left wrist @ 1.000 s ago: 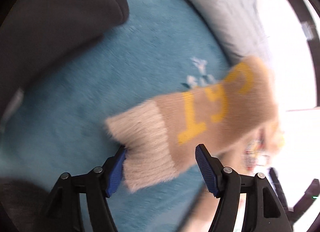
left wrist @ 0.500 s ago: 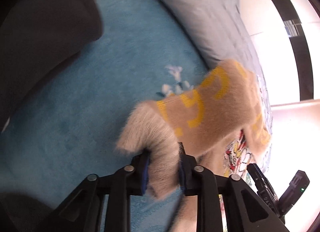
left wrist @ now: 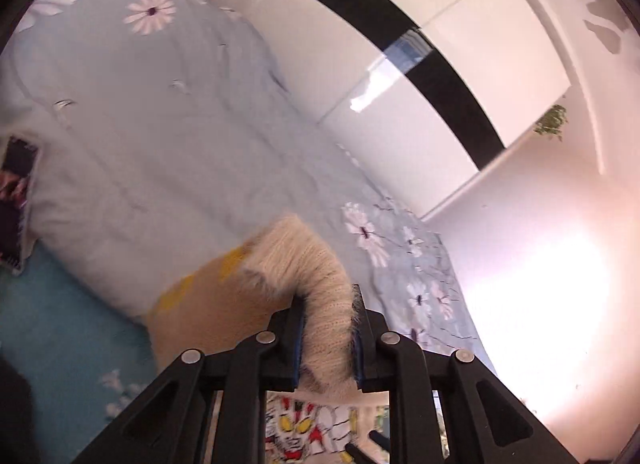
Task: Fold clothes
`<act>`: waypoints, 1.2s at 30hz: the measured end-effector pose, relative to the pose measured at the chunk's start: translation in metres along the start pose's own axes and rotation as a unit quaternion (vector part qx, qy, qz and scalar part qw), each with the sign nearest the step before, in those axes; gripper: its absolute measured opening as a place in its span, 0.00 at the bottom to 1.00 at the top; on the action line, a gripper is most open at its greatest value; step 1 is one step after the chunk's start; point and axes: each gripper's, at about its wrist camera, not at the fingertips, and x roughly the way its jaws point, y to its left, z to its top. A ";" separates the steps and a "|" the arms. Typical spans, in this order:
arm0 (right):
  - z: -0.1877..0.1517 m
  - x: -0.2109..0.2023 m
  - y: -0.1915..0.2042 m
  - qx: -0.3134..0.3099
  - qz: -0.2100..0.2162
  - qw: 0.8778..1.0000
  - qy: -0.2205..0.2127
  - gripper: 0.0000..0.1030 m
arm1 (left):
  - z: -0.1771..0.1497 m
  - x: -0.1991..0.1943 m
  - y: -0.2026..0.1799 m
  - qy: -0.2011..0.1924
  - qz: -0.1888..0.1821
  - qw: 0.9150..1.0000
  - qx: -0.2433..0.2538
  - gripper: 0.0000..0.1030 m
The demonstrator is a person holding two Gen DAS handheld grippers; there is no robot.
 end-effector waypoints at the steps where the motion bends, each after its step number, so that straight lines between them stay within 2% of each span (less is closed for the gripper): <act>1: 0.000 -0.003 -0.007 0.008 -0.005 1.000 -0.003 0.45 | 0.005 0.012 -0.017 0.007 -0.015 1.000 0.013 0.19; 5: -0.006 -0.012 -0.038 0.042 -0.021 0.999 -0.009 0.45 | -0.005 0.070 -0.075 0.063 -0.049 0.995 0.064 0.19; 9: -0.018 -0.016 -0.063 0.066 -0.038 0.997 -0.003 0.45 | -0.042 0.145 -0.100 0.139 -0.036 0.984 0.105 0.19; 12: -0.030 -0.017 -0.078 0.084 -0.048 0.995 0.007 0.45 | -0.076 0.185 -0.103 0.195 -0.019 0.974 0.116 0.19; 16: -0.043 -0.019 -0.093 0.106 -0.056 0.993 0.017 0.45 | -0.109 0.223 -0.091 0.251 0.007 0.960 0.124 0.19; 20: -0.048 -0.020 -0.099 0.112 -0.059 0.992 0.021 0.45 | -0.129 0.238 -0.079 0.279 0.019 0.953 0.118 0.20; 23: -0.045 -0.018 -0.099 0.112 -0.057 0.992 0.020 0.45 | -0.135 0.247 -0.074 0.307 0.007 0.945 0.113 0.28; 24: -0.044 -0.017 -0.099 0.111 -0.057 0.992 0.020 0.45 | -0.135 0.246 -0.073 0.315 0.002 0.943 0.106 0.34; 25: -0.043 -0.017 -0.099 0.111 -0.056 0.992 0.019 0.45 | -0.134 0.243 -0.073 0.318 -0.005 0.942 0.104 0.43; 27: -0.042 -0.016 -0.099 0.111 -0.055 0.992 0.019 0.45 | -0.129 0.232 -0.074 0.318 -0.022 0.942 0.105 0.53; 29: -0.040 -0.015 -0.099 0.111 -0.053 0.992 0.018 0.45 | -0.121 0.213 -0.071 0.310 -0.039 0.944 0.107 0.55; 31: -0.037 -0.013 -0.100 0.111 -0.051 0.992 0.017 0.45 | -0.110 0.186 -0.060 0.285 -0.041 0.952 0.107 0.58; 32: -0.030 -0.011 -0.101 0.114 -0.045 0.992 0.010 0.45 | -0.103 0.172 -0.052 0.266 -0.029 0.957 0.110 0.60; 34: -0.016 -0.006 -0.104 0.121 -0.033 0.992 -0.003 0.45 | -0.093 0.148 -0.027 0.227 0.031 0.966 0.122 0.63; 36: -0.003 -0.002 -0.107 0.128 -0.021 0.991 -0.016 0.45 | -0.087 0.130 0.001 0.198 0.098 0.967 0.127 0.63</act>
